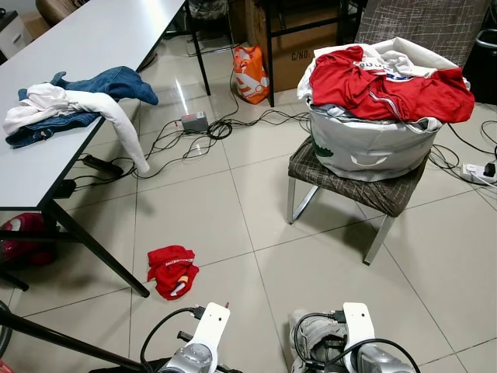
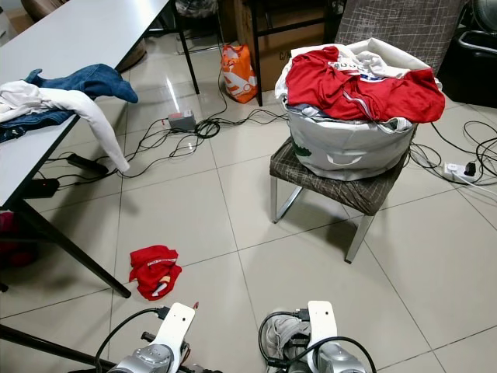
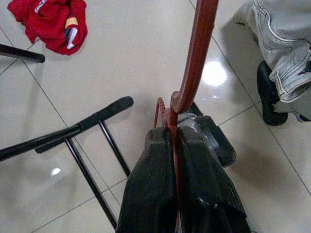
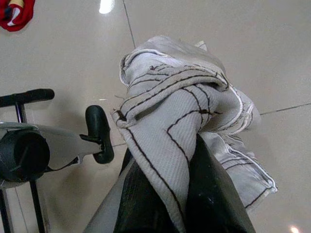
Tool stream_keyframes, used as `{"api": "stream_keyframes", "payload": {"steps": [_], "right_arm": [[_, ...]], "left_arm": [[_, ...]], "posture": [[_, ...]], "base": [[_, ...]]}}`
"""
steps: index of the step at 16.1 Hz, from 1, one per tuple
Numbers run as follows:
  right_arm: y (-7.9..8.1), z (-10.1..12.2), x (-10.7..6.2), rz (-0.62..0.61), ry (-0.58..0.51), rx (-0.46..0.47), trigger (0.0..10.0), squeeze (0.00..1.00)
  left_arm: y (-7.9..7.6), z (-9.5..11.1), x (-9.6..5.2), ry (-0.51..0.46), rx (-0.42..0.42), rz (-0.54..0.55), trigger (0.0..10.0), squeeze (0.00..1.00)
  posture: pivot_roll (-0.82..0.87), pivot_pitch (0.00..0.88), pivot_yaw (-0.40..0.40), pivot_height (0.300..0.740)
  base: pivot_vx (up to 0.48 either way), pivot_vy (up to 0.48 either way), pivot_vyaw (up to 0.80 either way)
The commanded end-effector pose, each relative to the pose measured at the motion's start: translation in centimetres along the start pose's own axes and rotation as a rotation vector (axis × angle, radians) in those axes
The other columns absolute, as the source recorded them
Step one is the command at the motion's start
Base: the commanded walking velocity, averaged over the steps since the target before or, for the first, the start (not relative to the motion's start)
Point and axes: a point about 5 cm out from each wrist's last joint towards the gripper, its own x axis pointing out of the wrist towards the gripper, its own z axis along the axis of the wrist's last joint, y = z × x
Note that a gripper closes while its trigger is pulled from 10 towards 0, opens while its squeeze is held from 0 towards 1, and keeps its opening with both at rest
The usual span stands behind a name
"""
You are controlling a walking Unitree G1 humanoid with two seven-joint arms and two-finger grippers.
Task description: Hang hanger
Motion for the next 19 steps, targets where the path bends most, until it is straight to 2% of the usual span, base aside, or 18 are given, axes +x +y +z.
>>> {"api": "stream_keyframes", "payload": {"steps": [1,4,5,6,7,12,15,19], "right_arm": [[0.3,-0.3,0.0,0.014,0.009,-0.015,0.0,0.00],[0.3,-0.2,0.0,0.012,0.000,-0.055,0.0,0.00],[0.3,0.6,0.1,0.007,-0.010,-0.066,0.0,0.00],[0.5,2.7,0.2,0.001,-0.035,-0.104,0.0,0.00],[0.5,2.9,0.2,-0.003,-0.037,-0.111,0.0,0.00],[0.3,3.0,0.2,-0.003,-0.030,-0.133,0.0,0.00],[1.3,3.4,0.3,0.016,-0.037,-0.154,0.0,0.00],[2.6,1.8,0.4,0.039,-0.019,-0.197,0.0,0.00]], "left_arm": [[-1.7,-0.5,-0.1,0.011,-0.011,-0.040,10.0,0.00],[-1.6,-0.3,-0.1,-0.005,-0.001,-0.032,10.0,0.00],[-1.6,-0.2,-0.1,-0.008,0.000,-0.026,10.0,0.00],[-1.6,-0.1,0.0,-0.010,-0.002,-0.028,10.0,0.00],[-1.6,-0.1,0.0,-0.010,-0.012,-0.029,10.0,0.00],[-1.7,0.1,0.0,-0.018,-0.076,-0.040,10.0,0.00],[-1.7,0.2,0.0,-0.019,-0.096,-0.036,10.0,0.00],[-1.6,0.3,0.0,-0.018,-0.105,-0.032,10.0,0.00]], "posture": [[-0.10,0.000,0.146,0.740],[-0.10,0.000,0.145,0.740],[-0.09,0.000,0.143,0.740],[-0.09,0.000,0.141,0.740],[-0.09,0.000,0.140,0.740],[-0.08,0.000,0.131,0.740],[-0.08,0.000,0.123,0.740],[-0.07,0.000,0.115,0.740]], "base": [[0.000,0.000,0.00],[0.000,0.000,0.00],[0.000,0.000,0.00],[0.000,0.000,0.67],[0.000,0.000,0.62],[0.000,-0.480,0.54],[0.000,-0.480,0.51],[0.000,-0.480,0.49]]}}
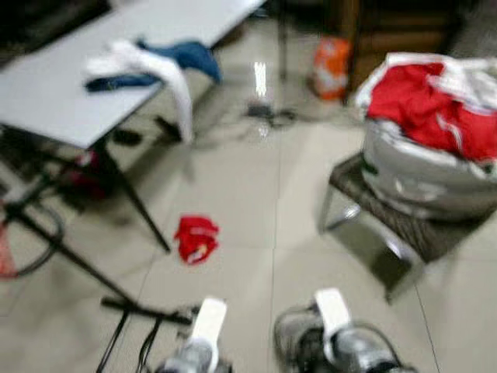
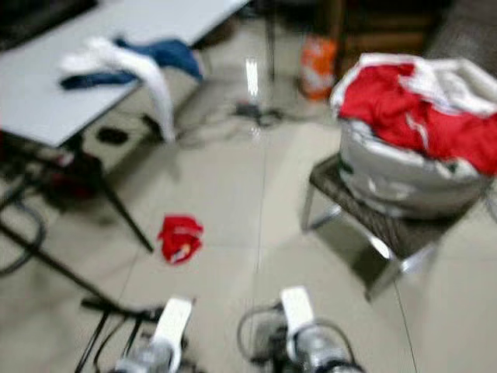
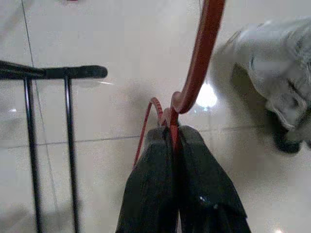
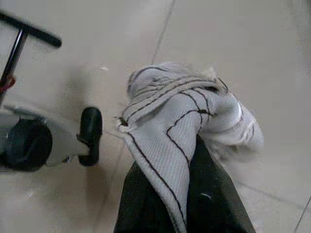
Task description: Hang hanger
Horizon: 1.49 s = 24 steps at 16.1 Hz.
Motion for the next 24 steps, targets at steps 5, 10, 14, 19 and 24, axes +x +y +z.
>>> {"api": "stream_keyframes", "payload": {"steps": [5,10,14,19,24], "right_arm": [[-2.2,-1.8,-0.4,-0.046,0.025,-0.048,0.0,0.00],[-2.6,-1.4,-0.5,-0.058,0.019,-0.066,0.0,0.00],[-3.1,-1.4,-0.6,-0.073,0.020,-0.065,0.0,0.00],[-3.0,-1.6,-0.6,-0.081,0.024,-0.058,0.0,0.00],[-2.7,-1.5,-0.5,-0.077,0.021,-0.051,0.0,0.00]], "left_arm": [[-1.6,-0.9,-0.1,0.029,-0.016,-0.014,10.0,0.00],[-1.7,-1.1,-0.1,0.040,-0.010,-0.009,10.0,0.00],[-1.6,-1.3,-0.1,0.043,-0.006,-0.012,10.0,0.00],[-1.6,-1.5,-0.1,0.045,-0.002,-0.019,10.0,0.00],[-1.6,-1.6,-0.2,0.049,0.002,-0.020,10.0,0.00]], "posture": [[-0.08,0.000,0.109,0.740],[-0.08,0.000,0.113,0.740],[-0.09,0.000,0.121,0.740],[-0.10,0.000,0.126,0.740],[-0.10,0.000,0.129,0.740]], "base": [[0.000,-0.096,0.45],[0.000,0.000,0.42],[0.000,0.000,0.41],[0.000,0.000,0.42],[0.000,0.000,0.42]]}}
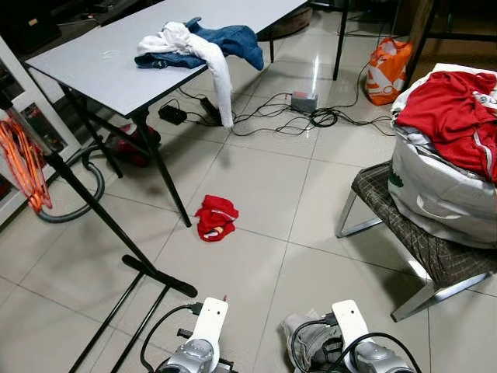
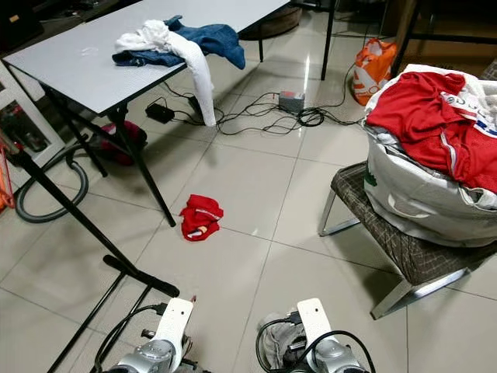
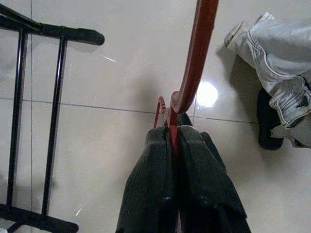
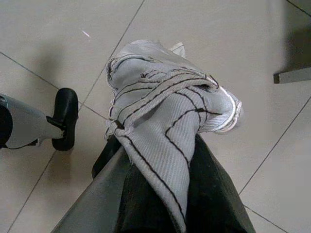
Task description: Hang hanger
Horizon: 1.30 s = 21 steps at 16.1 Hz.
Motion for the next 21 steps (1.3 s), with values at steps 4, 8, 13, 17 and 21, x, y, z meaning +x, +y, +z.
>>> {"api": "stream_keyframes", "payload": {"steps": [4,8,13,17,21], "right_arm": [[0.2,0.7,0.0,-0.004,-0.030,0.018,0.0,0.00],[0.3,0.3,0.0,0.001,-0.016,0.043,0.0,0.00],[-2.0,1.0,-0.2,-0.017,-0.022,-0.051,0.0,0.00],[-4.1,-1.2,-0.8,-0.032,0.008,-0.084,0.0,0.00],[-4.9,-1.7,-1.0,-0.025,0.022,-0.174,0.0,0.00]], "left_arm": [[-1.6,-1.2,-0.1,0.030,0.002,-0.037,10.0,0.00],[-2.1,-1.8,-0.2,0.050,-0.288,-0.021,10.0,0.00],[-2.7,-1.9,-0.3,0.056,-0.228,-0.027,10.0,0.00],[-3.5,-2.0,-0.4,0.063,-0.236,-0.033,10.0,0.00],[-3.9,-2.0,-0.4,0.072,-0.230,-0.026,10.0,0.00]], "posture": [[-0.11,0.000,0.131,0.740],[-0.11,0.000,0.121,0.740],[-0.12,0.000,0.063,0.740],[-0.13,0.000,-0.014,0.740],[-0.11,0.000,-0.022,0.740]], "base": [[0.000,0.000,0.41],[0.000,0.000,0.41],[0.000,0.000,0.41],[0.000,0.000,0.30],[0.000,0.000,0.00]]}}
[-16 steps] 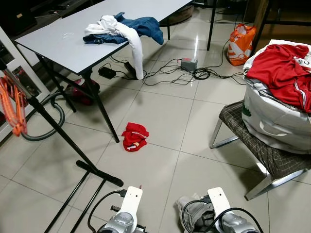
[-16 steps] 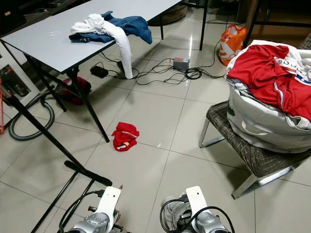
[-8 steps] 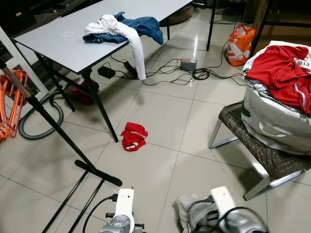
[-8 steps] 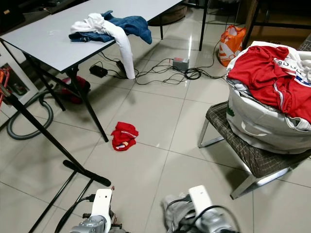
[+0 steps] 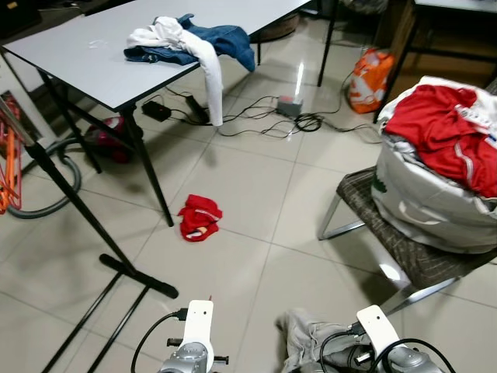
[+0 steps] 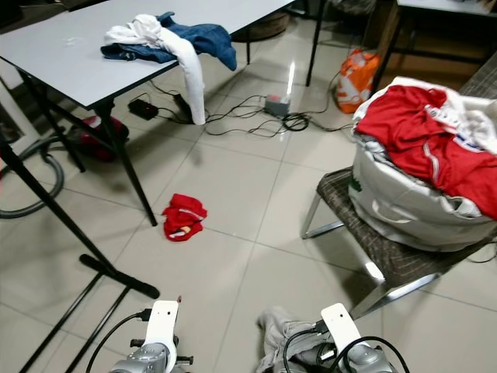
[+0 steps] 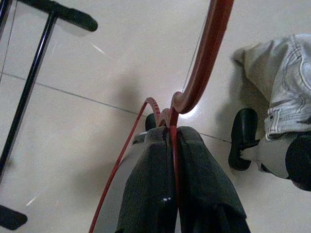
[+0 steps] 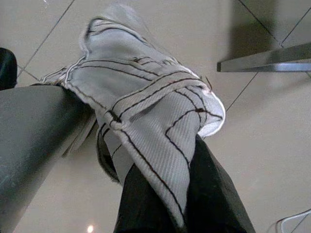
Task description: Hang hanger
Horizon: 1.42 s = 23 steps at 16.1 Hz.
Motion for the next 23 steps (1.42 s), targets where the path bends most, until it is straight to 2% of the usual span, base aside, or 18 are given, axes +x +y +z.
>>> {"api": "stream_keyframes", "payload": {"steps": [1,2,5,10,17,23], "right_arm": [[0.1,0.3,0.0,-0.009,-0.023,0.007,0.0,0.00],[0.5,0.6,0.1,-0.004,-0.028,0.021,0.0,0.00],[2.4,1.4,0.5,0.031,-0.038,-0.018,0.0,0.00],[3.1,2.4,0.7,0.024,-0.057,0.022,0.0,0.00],[1.4,1.5,0.3,0.019,-0.063,0.074,0.0,0.00],[-0.3,-1.3,-0.2,-0.022,-0.015,0.102,0.0,0.00]], "left_arm": [[-4.1,-2.1,-0.7,0.068,0.012,-0.105,10.0,0.00],[-4.1,-2.0,-0.7,0.068,0.029,-0.107,10.0,0.00],[-3.9,-2.0,-0.6,0.072,0.006,-0.089,10.0,0.00],[-3.5,-1.9,-0.6,0.063,0.050,-0.097,10.0,0.00],[-3.5,-2.1,-0.6,0.063,0.067,-0.108,10.0,0.00],[-3.6,-2.1,-0.6,0.062,0.071,-0.106,10.0,0.00]], "posture": [[-0.11,0.000,-0.014,0.740],[-0.10,0.000,-0.012,0.740],[-0.09,0.000,-0.010,0.740],[-0.09,0.000,0.018,0.740],[-0.11,0.000,0.029,0.740],[-0.10,0.000,0.024,0.740]], "base": [[0.000,0.000,0.00],[0.000,0.000,0.00],[0.000,0.000,0.00],[0.000,0.000,0.00],[0.000,0.000,0.00],[0.000,0.000,0.00]]}}
